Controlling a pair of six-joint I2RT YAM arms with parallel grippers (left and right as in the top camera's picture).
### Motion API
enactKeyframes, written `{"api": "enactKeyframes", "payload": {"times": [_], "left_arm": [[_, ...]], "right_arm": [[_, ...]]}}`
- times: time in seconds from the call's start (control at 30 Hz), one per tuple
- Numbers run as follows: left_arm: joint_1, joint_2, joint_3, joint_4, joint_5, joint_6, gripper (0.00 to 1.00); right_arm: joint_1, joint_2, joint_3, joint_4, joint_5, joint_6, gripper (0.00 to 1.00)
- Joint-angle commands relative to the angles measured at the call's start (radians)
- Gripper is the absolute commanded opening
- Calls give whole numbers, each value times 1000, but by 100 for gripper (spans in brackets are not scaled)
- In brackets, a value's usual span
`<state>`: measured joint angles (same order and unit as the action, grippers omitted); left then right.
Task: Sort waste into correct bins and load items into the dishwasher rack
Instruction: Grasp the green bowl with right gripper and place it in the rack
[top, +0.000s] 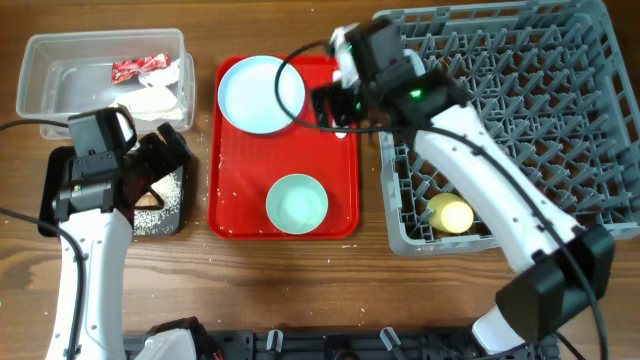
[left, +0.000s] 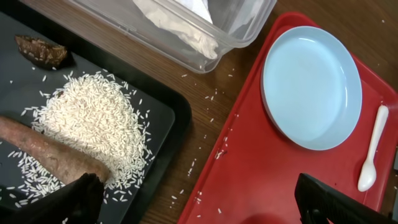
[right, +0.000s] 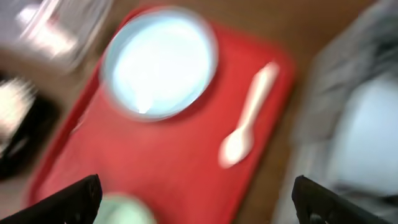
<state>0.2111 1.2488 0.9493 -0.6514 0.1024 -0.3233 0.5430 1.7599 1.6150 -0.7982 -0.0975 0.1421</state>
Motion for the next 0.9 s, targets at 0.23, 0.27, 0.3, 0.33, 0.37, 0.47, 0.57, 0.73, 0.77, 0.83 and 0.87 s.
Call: {"api": "enactKeyframes", "payload": {"times": [0.23, 0.27, 0.3, 0.33, 0.37, 0.47, 0.57, 0.73, 0.77, 0.83, 0.87], "left_arm": [[7, -9, 14, 0, -3, 1, 100], [7, -9, 14, 0, -3, 1, 100], [7, -9, 14, 0, -3, 1, 100], [7, -9, 14, 0, -3, 1, 100], [7, -9, 14, 0, -3, 2, 100], [7, -9, 14, 0, -3, 1, 100], [7, -9, 14, 0, -3, 1, 100], [7, -9, 14, 0, -3, 1, 100], [7, -9, 14, 0, -3, 2, 100], [7, -9, 14, 0, -3, 2, 100], [7, -9, 14, 0, -3, 2, 100]], "right_arm": [[137, 100, -318, 30, -3, 67, 75], [137, 100, -365, 75, -4, 66, 72], [138, 100, -393, 103, -4, 66, 70], [138, 100, -418, 130, -4, 66, 68], [138, 100, -440, 154, -4, 66, 64], [138, 100, -446, 158, -2, 66, 45], [138, 100, -446, 159, 13, 68, 28], [137, 99, -441, 158, 12, 69, 23], [137, 99, -438, 158, 12, 70, 23], [137, 99, -424, 156, 12, 70, 14], [137, 99, -411, 151, 11, 70, 4]]}}
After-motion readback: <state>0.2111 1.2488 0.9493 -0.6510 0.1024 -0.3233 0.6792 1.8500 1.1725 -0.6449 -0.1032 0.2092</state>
